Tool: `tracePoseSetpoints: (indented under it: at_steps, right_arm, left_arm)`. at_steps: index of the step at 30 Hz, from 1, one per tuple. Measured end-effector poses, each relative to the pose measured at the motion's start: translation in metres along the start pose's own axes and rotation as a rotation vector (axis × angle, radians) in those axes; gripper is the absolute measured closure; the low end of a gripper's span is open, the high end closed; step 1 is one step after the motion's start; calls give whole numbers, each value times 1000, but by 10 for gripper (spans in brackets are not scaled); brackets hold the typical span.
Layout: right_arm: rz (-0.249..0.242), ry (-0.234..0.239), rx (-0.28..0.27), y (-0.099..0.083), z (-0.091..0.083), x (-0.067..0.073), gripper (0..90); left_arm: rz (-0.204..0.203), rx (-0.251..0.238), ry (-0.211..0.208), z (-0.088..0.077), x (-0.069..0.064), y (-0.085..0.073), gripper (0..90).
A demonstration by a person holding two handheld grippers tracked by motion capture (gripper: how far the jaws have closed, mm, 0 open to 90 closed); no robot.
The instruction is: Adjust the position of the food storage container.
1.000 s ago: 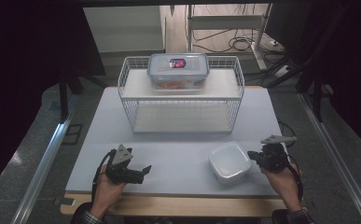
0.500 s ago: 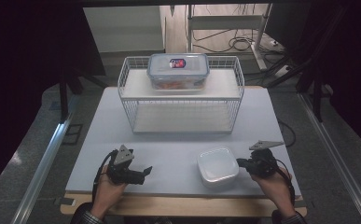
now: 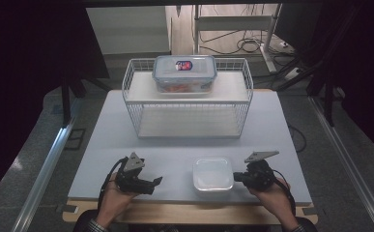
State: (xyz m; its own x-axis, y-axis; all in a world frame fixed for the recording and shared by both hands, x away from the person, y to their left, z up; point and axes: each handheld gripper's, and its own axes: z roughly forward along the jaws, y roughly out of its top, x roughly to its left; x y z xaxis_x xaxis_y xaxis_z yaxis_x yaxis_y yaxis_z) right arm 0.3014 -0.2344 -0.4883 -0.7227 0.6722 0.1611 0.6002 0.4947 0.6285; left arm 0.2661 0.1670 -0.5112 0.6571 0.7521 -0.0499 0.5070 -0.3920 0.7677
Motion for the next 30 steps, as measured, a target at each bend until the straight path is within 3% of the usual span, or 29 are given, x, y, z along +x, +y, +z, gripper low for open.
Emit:
tracePoseSetpoints:
  at_steps: [3, 11, 14, 26, 30]
  right_arm:
    - [-7, 14, 2, 2, 5, 5, 897]
    - [-32, 58, 6, 13, 20, 19, 897]
    - [-49, 72, 5, 18, 27, 23, 897]
    - [-67, 93, -9, 33, 44, 33, 897]
    - [-89, 53, -15, 32, 39, 30, 895]
  left_arm:
    - [24, 8, -4, 1, -6, 2, 129]
    - [59, 60, -63, 12, -15, 6, 500]
    - [73, 77, -65, 15, -17, 6, 561]
    - [62, 82, -41, 10, -9, 3, 588]
    - [55, 74, -27, 7, -7, 2, 555]
